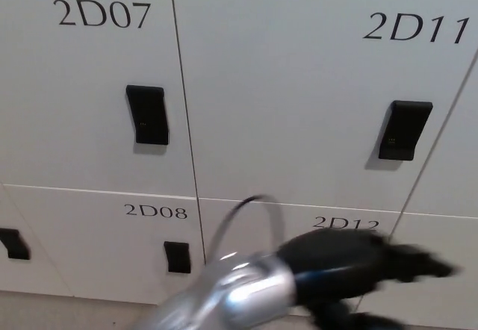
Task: The robot uses its left hand to push the door of an open cabinet towards the right and closes it
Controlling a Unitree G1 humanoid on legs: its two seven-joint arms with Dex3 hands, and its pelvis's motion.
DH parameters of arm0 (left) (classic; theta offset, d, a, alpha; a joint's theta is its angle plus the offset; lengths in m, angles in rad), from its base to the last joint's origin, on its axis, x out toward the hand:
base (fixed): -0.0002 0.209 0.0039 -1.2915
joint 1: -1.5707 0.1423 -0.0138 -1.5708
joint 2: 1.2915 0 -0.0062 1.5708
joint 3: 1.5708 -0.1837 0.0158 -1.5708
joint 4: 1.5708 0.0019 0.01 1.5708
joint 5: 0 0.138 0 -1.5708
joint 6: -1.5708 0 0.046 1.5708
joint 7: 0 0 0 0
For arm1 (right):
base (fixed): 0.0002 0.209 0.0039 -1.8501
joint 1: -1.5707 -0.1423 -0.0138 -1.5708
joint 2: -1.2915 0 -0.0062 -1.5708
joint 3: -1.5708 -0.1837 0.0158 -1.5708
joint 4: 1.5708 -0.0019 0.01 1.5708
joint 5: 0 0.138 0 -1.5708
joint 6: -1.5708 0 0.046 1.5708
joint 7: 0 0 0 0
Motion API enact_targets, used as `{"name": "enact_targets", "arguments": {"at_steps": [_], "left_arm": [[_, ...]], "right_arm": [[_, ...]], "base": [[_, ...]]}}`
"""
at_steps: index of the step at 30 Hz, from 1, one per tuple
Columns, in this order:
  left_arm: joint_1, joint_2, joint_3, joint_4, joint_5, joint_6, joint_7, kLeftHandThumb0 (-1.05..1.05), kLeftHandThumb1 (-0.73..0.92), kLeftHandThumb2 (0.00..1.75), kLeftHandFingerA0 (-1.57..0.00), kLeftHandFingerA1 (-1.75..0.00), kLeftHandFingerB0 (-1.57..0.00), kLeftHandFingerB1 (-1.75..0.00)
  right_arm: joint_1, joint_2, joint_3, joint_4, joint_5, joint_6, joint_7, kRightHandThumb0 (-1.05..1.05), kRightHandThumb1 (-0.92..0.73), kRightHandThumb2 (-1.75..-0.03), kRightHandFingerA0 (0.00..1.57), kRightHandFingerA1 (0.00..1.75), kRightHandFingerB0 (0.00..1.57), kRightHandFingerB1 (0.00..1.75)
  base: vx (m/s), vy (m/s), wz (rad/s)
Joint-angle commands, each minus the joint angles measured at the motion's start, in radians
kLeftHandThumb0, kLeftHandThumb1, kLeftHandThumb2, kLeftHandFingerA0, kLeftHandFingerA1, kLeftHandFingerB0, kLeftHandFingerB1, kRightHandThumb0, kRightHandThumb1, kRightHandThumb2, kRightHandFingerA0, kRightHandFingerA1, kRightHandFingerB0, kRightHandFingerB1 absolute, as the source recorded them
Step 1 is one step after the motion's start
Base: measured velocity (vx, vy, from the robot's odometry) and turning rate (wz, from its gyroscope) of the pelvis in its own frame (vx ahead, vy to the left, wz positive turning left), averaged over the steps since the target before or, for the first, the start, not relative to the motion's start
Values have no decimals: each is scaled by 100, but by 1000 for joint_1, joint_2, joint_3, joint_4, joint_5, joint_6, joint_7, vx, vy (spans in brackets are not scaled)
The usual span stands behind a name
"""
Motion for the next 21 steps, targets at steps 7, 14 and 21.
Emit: {"name": "enact_targets", "arguments": {"at_steps": [7, 14, 21], "left_arm": [[407, 237, 406, 179, -208, -144, 111, -64, 90, 68, -28, -33, -25, -29], [482, 269, 548, 392, -198, -295, 199, -65, 92, 69, -28, -34, -25, -30], [489, 283, 636, 542, -170, -342, 294, -66, 89, 68, -27, -38, -26, -29]], "right_arm": [[6, -50, -7, 6, -4, 27, 14, -51, -87, -66, 33, 36, 28, 32], [-5, -53, 0, 4, -10, 43, 21, -52, -85, -65, 34, 35, 28, 31], [-9, -56, -2, -1, -5, 36, 25, -50, -84, -65, 35, 36, 31, 32]], "base": [[0, 0, 0], [0, 0, 0], [0, 0, 0]]}}
